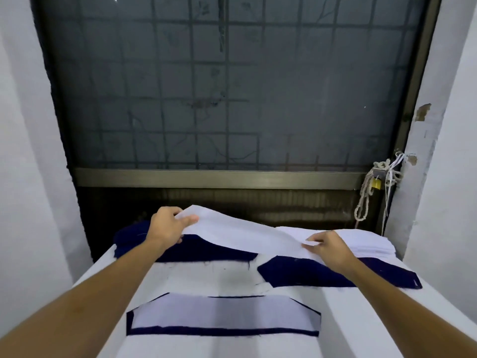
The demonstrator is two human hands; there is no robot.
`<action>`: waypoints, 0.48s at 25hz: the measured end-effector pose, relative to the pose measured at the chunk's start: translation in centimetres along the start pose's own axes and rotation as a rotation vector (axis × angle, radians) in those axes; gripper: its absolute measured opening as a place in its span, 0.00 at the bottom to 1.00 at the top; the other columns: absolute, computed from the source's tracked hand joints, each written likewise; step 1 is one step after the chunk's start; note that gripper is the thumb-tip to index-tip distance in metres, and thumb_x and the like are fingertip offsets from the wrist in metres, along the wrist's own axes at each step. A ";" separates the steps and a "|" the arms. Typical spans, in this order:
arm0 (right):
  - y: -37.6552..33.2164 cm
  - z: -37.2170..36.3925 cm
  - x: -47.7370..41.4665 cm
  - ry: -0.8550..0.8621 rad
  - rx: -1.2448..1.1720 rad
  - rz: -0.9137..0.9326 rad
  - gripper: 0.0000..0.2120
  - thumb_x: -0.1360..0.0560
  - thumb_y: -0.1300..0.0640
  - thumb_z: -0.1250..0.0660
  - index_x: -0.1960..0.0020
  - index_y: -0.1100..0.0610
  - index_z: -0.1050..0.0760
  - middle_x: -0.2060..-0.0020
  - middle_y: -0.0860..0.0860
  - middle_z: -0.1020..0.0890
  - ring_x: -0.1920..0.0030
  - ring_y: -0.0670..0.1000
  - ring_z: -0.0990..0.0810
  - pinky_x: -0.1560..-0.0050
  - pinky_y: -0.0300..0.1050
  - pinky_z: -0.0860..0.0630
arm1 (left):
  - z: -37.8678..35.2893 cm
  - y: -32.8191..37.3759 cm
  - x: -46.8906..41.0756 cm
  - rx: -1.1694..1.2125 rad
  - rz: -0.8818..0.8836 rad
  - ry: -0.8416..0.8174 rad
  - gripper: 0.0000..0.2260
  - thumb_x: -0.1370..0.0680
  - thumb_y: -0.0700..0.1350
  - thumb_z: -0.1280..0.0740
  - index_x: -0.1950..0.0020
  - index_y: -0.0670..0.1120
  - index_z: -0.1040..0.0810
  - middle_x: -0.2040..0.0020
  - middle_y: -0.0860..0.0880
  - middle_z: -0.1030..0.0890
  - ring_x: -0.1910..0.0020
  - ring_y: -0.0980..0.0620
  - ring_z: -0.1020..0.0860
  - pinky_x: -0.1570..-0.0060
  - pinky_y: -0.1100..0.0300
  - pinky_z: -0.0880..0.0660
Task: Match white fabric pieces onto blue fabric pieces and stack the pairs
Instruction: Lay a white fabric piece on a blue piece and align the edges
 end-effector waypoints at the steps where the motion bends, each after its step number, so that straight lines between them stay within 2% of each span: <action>1: 0.0 -0.7 0.8 -0.008 -0.036 -0.005 0.14 0.21 0.55 0.30 0.63 0.61 0.22 0.67 0.49 0.20 0.63 0.51 0.23 0.57 0.50 0.27 | 0.5 -1.1 0.7 -0.011 0.038 -0.004 0.14 0.23 0.52 0.25 0.61 0.46 0.24 0.69 0.46 0.23 0.75 0.51 0.25 0.77 0.64 0.28; 2: 0.1 -1.4 1.6 -0.007 -0.067 -0.024 0.19 0.21 0.54 0.31 0.66 0.61 0.29 0.71 0.50 0.27 0.67 0.52 0.28 0.61 0.49 0.32 | 0.8 -2.3 1.4 -0.015 0.069 -0.012 0.14 0.22 0.51 0.26 0.58 0.43 0.24 0.69 0.47 0.24 0.76 0.51 0.25 0.77 0.63 0.28; 3: 0.1 -2.1 2.5 -0.003 -0.091 -0.050 0.20 0.21 0.52 0.31 0.66 0.61 0.32 0.71 0.52 0.32 0.67 0.52 0.31 0.62 0.48 0.36 | 1.2 -3.7 2.2 -0.019 0.097 -0.015 0.14 0.21 0.50 0.27 0.55 0.40 0.24 0.69 0.47 0.25 0.75 0.51 0.26 0.76 0.61 0.27; 5: 0.7 -3.9 4.1 -0.003 -0.135 -0.095 0.19 0.21 0.50 0.32 0.64 0.61 0.30 0.68 0.53 0.31 0.65 0.52 0.30 0.61 0.48 0.35 | 1.6 -6.3 3.8 -0.057 0.135 -0.015 0.14 0.20 0.48 0.29 0.53 0.37 0.23 0.68 0.47 0.26 0.72 0.49 0.26 0.72 0.58 0.25; 8: 1.9 -6.4 6.2 0.031 -0.141 -0.136 0.18 0.22 0.49 0.32 0.65 0.59 0.27 0.70 0.51 0.28 0.65 0.52 0.28 0.61 0.48 0.33 | 2.0 -9.8 5.9 -0.094 0.134 -0.012 0.18 0.21 0.50 0.28 0.63 0.40 0.27 0.70 0.45 0.30 0.71 0.48 0.30 0.69 0.55 0.33; 12: 2.8 -8.6 8.3 0.162 -0.046 -0.168 0.20 0.25 0.49 0.32 0.70 0.53 0.36 0.74 0.47 0.33 0.70 0.50 0.33 0.64 0.47 0.35 | 1.3 -13.1 7.7 -0.206 0.170 0.021 0.22 0.21 0.53 0.30 0.68 0.43 0.32 0.71 0.47 0.30 0.69 0.50 0.27 0.66 0.55 0.33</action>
Point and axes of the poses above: each hand's wrist, its own x-axis away from the middle knuckle, its own z-axis out of the back of the hand, y = z × x, the point moved 1 cm from there along -x, towards the middle knuckle
